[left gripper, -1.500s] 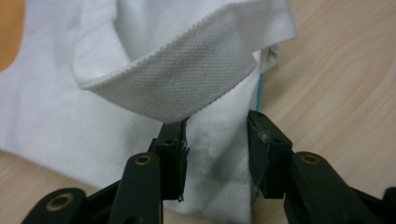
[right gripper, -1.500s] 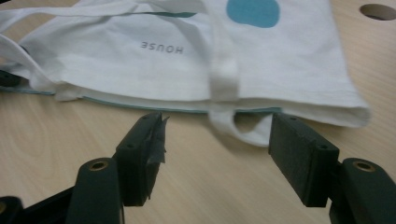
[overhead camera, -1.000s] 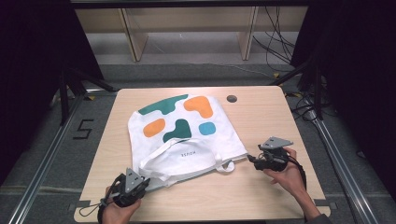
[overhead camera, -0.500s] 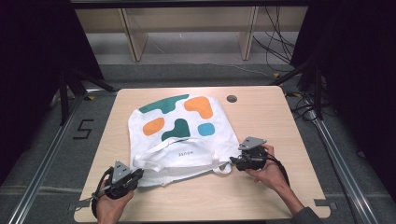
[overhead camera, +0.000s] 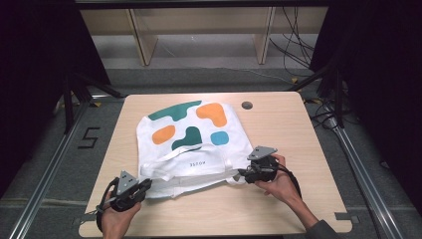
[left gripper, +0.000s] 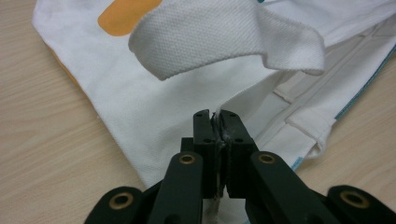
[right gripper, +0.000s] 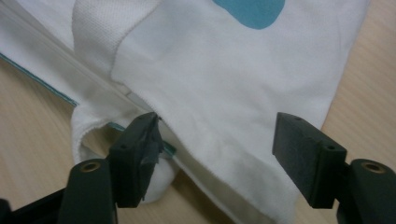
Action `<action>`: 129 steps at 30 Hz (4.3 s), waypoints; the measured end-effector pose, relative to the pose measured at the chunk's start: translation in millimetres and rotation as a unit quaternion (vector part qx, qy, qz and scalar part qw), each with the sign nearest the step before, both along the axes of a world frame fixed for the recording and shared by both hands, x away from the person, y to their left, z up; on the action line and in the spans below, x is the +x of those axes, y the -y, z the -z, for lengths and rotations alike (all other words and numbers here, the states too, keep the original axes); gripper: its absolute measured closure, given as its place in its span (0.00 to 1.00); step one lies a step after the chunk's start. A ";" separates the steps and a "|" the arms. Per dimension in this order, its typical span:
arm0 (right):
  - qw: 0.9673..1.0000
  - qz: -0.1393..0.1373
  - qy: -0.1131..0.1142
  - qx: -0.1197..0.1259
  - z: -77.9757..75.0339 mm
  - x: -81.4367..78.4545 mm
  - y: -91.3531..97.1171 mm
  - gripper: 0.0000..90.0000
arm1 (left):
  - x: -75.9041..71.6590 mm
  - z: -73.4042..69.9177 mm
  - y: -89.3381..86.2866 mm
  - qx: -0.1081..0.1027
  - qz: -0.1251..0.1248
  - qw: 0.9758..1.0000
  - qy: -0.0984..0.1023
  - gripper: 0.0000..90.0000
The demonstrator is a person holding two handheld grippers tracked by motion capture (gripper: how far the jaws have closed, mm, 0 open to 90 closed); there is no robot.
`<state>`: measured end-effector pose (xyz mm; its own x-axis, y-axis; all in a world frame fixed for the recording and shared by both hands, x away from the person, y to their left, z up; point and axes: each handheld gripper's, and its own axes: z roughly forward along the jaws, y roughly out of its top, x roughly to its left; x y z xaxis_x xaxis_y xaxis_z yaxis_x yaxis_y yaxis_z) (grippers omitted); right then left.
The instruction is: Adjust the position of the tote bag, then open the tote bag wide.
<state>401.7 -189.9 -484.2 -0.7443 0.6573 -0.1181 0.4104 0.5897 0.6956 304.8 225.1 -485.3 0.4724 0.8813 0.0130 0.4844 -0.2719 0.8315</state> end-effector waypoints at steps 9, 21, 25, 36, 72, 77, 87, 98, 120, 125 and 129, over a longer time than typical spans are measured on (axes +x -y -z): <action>0.998 0.004 0.023 -0.052 3.2 5.5 -18.6 0.44 | 1.1 0.1 -1.0 -0.007 0.004 1.000 0.005 0.96; 0.995 0.019 0.033 -0.087 17.2 21.8 9.4 0.82 | -0.7 7.4 2.3 0.025 0.024 0.999 -0.001 0.88; 0.994 0.015 0.047 -0.097 9.5 19.1 11.5 0.93 | -1.7 10.7 3.2 0.066 0.046 0.997 -0.022 0.75; 0.998 0.002 0.026 -0.058 -7.8 -23.2 35.7 0.95 | 0.8 18.4 15.0 0.115 0.036 0.992 -0.039 0.62; 0.999 -0.008 0.018 -0.028 -1.2 -80.8 67.8 0.91 | -7.0 5.2 28.4 0.133 0.118 0.984 -0.002 0.95; 1.000 -0.001 0.020 -0.016 -3.3 -86.7 76.2 0.91 | -12.8 5.0 34.2 0.113 0.115 0.987 0.002 0.95; 1.000 0.004 0.025 0.018 -11.6 -88.2 83.6 0.91 | -15.5 -2.4 32.3 0.080 0.116 0.990 0.031 0.95; 0.996 0.022 0.055 0.073 -36.5 -90.8 91.0 0.94 | -18.6 -26.0 35.9 0.021 0.105 0.992 0.063 0.96; 0.972 0.021 0.206 0.109 -163.8 -72.8 96.9 0.98 | -5.5 -151.3 41.0 -0.036 0.102 0.975 0.195 0.97; 0.968 0.025 0.222 0.110 -185.7 -75.6 103.9 0.98 | -10.1 -173.0 46.6 -0.050 0.114 0.967 0.223 0.97; 0.964 0.021 0.239 0.116 -202.1 -80.5 110.5 0.98 | -16.6 -190.7 49.3 -0.068 0.116 0.959 0.251 0.97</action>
